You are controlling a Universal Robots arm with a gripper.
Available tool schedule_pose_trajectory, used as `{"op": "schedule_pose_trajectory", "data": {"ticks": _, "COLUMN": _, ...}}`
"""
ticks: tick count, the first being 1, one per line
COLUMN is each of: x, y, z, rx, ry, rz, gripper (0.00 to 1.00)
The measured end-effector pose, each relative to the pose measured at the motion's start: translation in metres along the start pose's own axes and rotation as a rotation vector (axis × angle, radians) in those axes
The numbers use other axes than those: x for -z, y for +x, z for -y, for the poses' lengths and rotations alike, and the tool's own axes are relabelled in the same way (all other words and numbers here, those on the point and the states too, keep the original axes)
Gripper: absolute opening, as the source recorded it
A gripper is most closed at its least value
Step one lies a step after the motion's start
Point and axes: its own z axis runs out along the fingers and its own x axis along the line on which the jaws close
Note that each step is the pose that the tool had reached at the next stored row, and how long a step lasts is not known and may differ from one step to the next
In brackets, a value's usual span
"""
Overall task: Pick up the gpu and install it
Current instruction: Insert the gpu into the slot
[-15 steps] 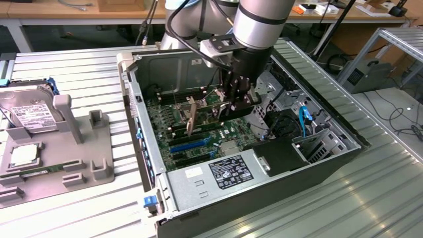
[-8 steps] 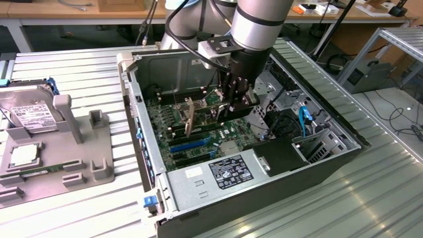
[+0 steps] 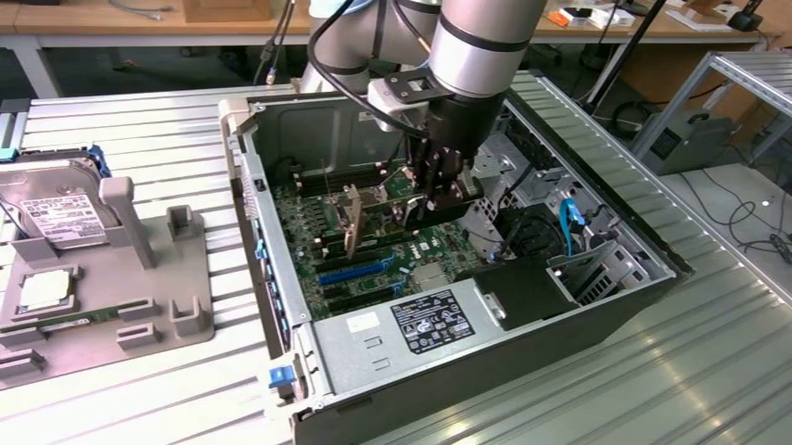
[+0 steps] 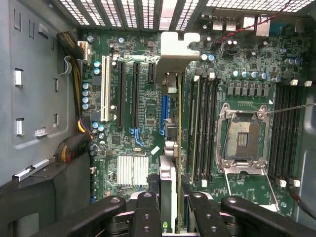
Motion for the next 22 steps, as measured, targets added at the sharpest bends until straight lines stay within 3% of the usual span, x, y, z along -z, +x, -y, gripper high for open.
{"op": "schedule_pose_trajectory", "data": {"ticks": 22, "x": -0.0054, "y": 0.0011, "z": -0.0019, "rx": 0.0, "ry": 0.0, "rz": 0.0, "gripper": 0.27}}
